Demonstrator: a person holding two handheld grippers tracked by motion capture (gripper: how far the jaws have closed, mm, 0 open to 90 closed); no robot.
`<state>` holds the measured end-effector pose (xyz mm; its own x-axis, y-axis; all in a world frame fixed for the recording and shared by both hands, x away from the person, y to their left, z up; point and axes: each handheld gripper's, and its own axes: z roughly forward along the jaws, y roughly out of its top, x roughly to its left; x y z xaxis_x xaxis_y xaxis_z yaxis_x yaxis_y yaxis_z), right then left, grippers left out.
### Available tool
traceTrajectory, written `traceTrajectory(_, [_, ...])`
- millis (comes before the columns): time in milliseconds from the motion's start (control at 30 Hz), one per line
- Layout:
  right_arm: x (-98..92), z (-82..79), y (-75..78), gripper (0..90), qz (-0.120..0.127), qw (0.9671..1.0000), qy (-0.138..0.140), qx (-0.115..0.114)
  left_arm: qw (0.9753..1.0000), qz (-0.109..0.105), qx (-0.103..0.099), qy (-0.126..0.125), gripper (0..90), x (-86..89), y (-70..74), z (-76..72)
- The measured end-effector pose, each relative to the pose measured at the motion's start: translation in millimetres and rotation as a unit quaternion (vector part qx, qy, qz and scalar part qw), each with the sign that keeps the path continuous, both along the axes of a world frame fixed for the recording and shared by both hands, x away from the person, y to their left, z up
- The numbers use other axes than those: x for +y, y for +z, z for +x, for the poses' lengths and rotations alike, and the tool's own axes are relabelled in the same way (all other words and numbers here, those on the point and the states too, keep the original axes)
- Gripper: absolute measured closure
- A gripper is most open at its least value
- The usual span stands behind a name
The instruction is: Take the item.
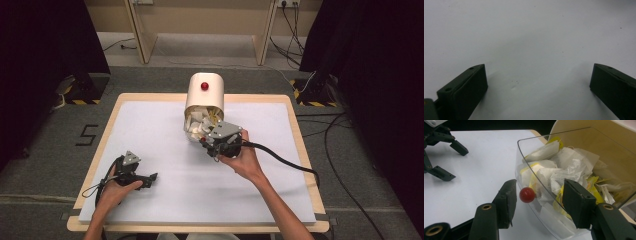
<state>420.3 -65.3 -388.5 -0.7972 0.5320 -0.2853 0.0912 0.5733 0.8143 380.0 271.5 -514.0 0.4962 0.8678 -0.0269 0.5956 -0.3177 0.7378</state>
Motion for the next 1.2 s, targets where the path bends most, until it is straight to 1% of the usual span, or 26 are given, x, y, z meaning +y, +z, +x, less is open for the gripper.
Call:
traceTrajectory(367, [-1.2, -6.0, 0.1, 45.8, -0.011, 0.9999, 0.011, 0.003, 1.0, 0.0, 0.0, 0.0, 0.2, 0.0, 0.0, 0.0])
traceTrajectory(733, [-1.3, -10.7, -0.5, 45.8, -0.015, 0.9997, 0.016, 0.007, 1.0, 0.0, 0.0, 0.0, 0.3, 0.1, 0.0, 0.1])
traceTrajectory(867, [-1.6, -10.8, 0.5, 45.8, -0.013, 0.9997, 0.016, 0.012, 1.0, -0.001, 0.0, 0.0, 0.3, 0.0, 0.0, 0.0])
traceTrajectory(933, [-2.7, -10.0, 2.2, 45.8, -0.01, 0.9997, 0.015, 0.014, 1.0, 0.001, 0.0, -0.001, 0.2, 0.3, 0.1, 0.2])
traceTrajectory(1000, [-4.2, -10.3, 4.4, 44.5, -0.003, 0.9999, 0.008, 0.01, 1.0, 0.001, 0.0, -0.001, 0.2, 0.2, 0.0, 0.1])
traceTrajectory(1200, [-8.6, -7.4, 14.0, 45.1, 0.033, 0.9994, -0.005, -0.003, 1.0, 0.002, 0.0, -0.001, 0.2, 0.2, 0.1, 0.1])
